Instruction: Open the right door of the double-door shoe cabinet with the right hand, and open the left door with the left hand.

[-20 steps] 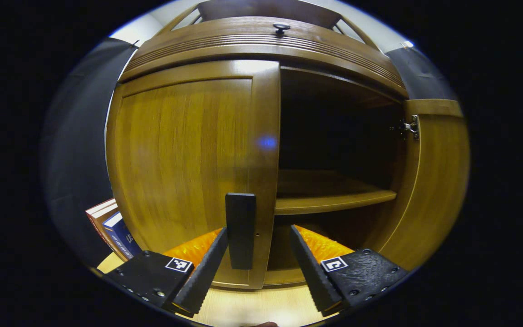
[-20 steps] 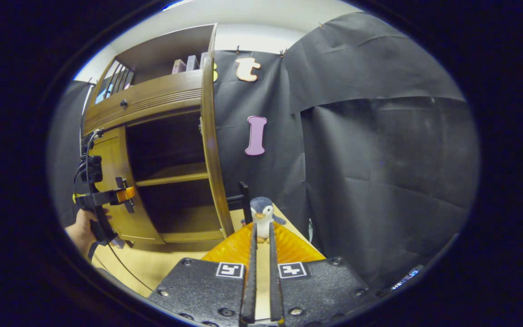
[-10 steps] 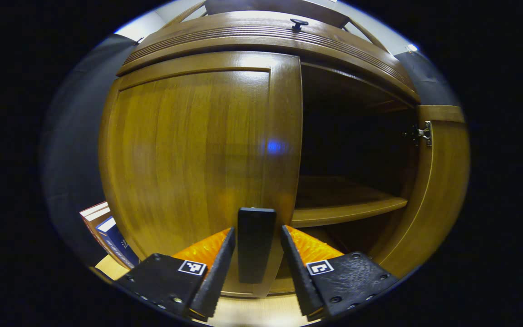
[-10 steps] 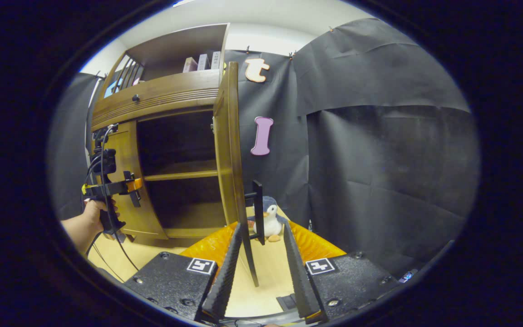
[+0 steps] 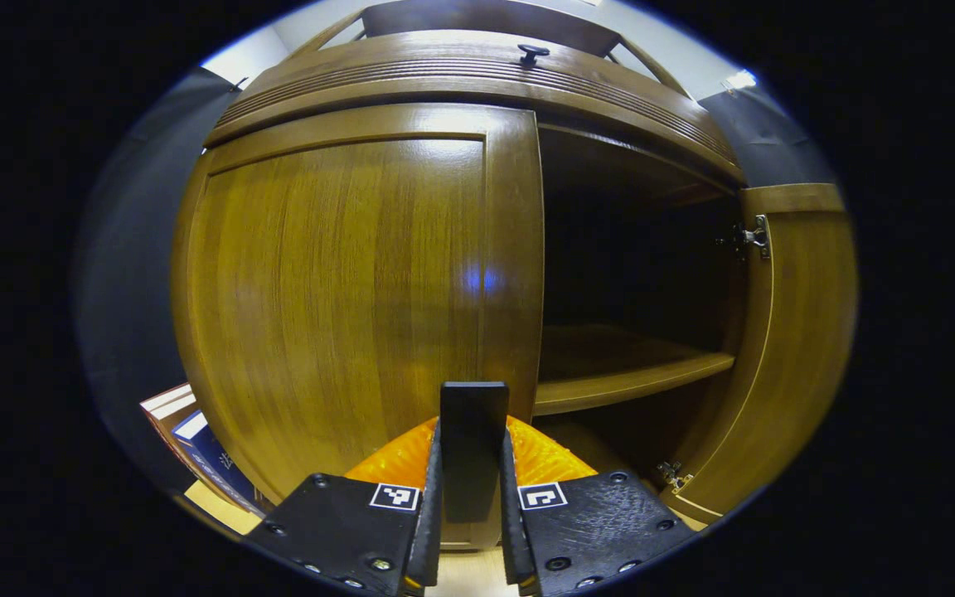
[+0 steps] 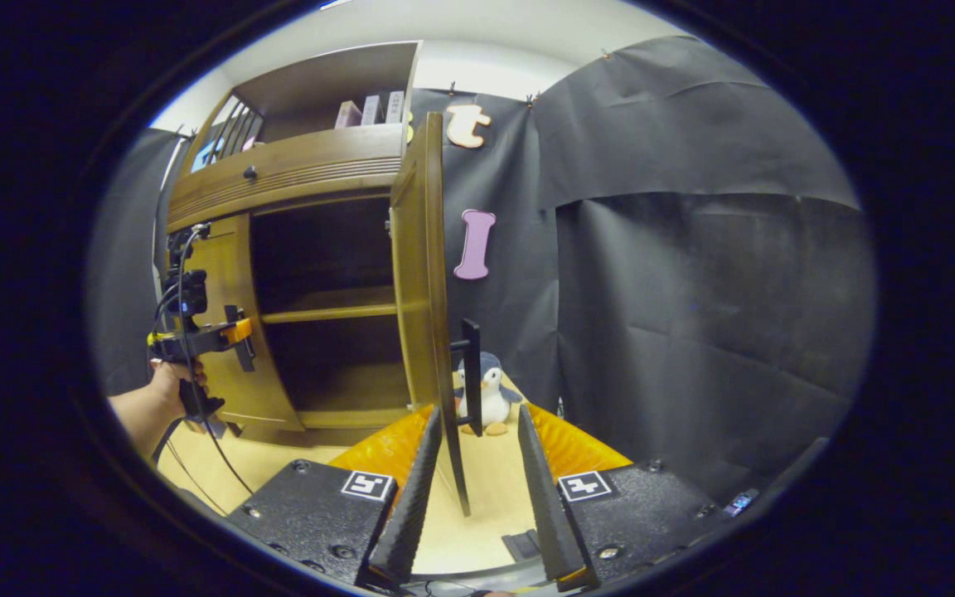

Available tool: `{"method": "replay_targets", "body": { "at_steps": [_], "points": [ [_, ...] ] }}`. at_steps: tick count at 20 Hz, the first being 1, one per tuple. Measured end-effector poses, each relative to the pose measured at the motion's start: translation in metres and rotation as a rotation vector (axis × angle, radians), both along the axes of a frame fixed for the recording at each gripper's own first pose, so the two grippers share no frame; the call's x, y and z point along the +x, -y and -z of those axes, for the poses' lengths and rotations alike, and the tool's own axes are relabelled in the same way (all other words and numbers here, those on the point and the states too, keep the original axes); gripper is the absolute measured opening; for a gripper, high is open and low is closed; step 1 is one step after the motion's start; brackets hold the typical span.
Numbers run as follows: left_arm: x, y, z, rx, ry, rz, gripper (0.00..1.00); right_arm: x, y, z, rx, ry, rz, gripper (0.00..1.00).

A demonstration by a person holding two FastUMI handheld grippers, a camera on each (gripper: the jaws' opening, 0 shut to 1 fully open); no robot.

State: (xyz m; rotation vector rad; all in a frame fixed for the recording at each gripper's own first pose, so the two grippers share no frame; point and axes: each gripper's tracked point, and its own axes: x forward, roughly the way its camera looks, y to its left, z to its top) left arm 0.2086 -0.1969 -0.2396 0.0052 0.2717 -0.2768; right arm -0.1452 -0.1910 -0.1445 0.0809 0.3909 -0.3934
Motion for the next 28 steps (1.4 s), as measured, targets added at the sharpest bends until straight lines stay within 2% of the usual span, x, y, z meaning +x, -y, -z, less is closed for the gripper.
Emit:
{"method": "replay_targets", "body": {
  "at_steps": [7,8,9,19,22,28],
  "points": [
    [-0.027,-0.013,-0.004,0.028,-0.002,-0.025,0.29,0.002,-0.006,0.005,-0.001,-0.003,-0.036,0.59],
    [-0.032,-0.016,-0.005,0.029,0.000,-0.033,0.29,0.005,-0.008,0.004,-0.004,-0.001,-0.050,0.62],
    [-0.037,-0.019,-0.006,0.028,0.000,-0.040,0.29,0.008,-0.011,0.004,-0.002,0.002,-0.066,0.59],
    [-0.091,-0.053,-0.018,0.034,-0.003,-0.087,0.29,0.062,-0.049,0.005,0.005,0.023,-0.235,0.59],
    [-0.104,-0.064,-0.021,0.032,-0.002,-0.107,0.29,0.056,-0.063,0.009,0.025,0.025,-0.276,0.59],
    [-0.126,-0.089,-0.027,0.062,0.012,-0.130,0.29,0.078,-0.096,0.015,0.036,0.022,-0.390,0.59]
  ]
}}
